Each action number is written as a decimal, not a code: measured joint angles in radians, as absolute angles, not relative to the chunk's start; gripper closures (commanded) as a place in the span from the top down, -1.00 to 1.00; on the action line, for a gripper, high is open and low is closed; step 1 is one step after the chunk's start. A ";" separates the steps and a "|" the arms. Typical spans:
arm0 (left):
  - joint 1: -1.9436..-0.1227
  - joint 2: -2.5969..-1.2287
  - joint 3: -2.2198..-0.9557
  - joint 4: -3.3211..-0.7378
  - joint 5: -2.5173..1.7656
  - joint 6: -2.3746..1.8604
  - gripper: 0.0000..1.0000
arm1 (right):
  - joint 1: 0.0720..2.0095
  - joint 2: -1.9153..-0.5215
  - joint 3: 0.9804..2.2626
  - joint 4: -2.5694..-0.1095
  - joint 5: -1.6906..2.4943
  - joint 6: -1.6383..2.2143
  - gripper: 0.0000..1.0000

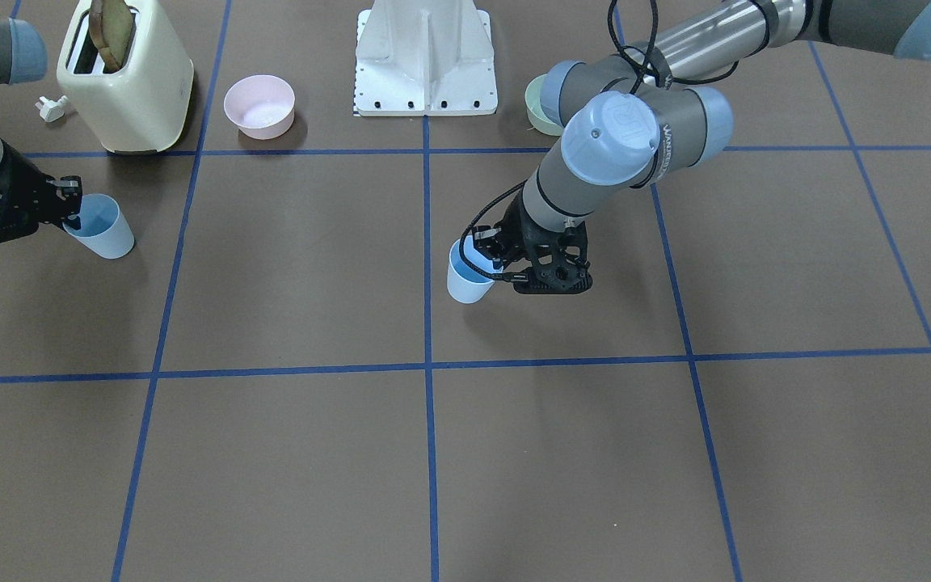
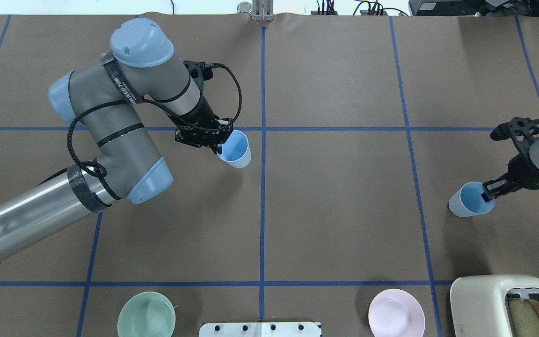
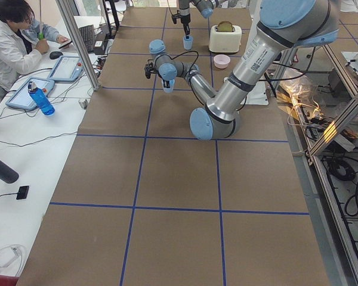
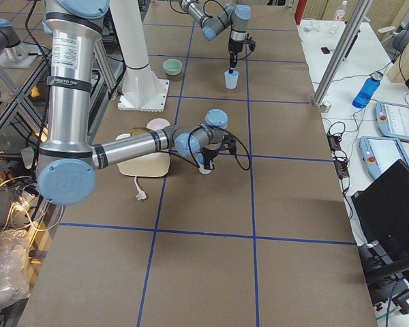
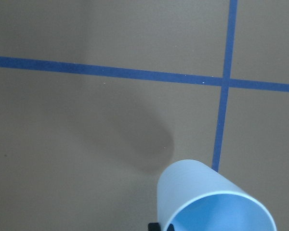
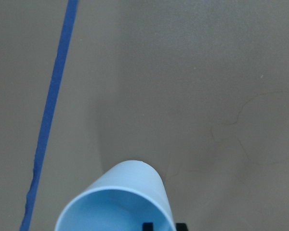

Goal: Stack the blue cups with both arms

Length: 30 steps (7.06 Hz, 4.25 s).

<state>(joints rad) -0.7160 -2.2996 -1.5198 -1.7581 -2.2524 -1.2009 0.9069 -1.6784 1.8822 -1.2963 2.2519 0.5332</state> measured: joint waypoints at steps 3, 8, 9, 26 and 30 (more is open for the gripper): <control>-0.697 -2.341 -1.479 -1.758 -2.228 -1.208 -1.00 | 0.910 -1.667 1.886 -1.297 2.254 0.524 -0.79; -0.634 -2.397 -1.389 -1.816 -2.160 -1.218 -0.63 | 1.011 -1.548 1.918 -1.431 2.346 0.523 -0.79; -0.631 -2.399 -1.383 -1.824 -2.159 -1.217 0.18 | 1.024 -1.483 1.933 -1.525 2.349 0.523 -0.79; -1.001 -1.980 -1.663 -1.640 -2.291 -0.467 0.94 | 0.760 -0.784 1.642 -1.685 2.241 0.987 -0.78; -1.025 -1.960 -1.657 -1.640 -2.290 -0.427 0.94 | 0.704 -0.740 1.587 -1.681 2.188 1.022 -0.78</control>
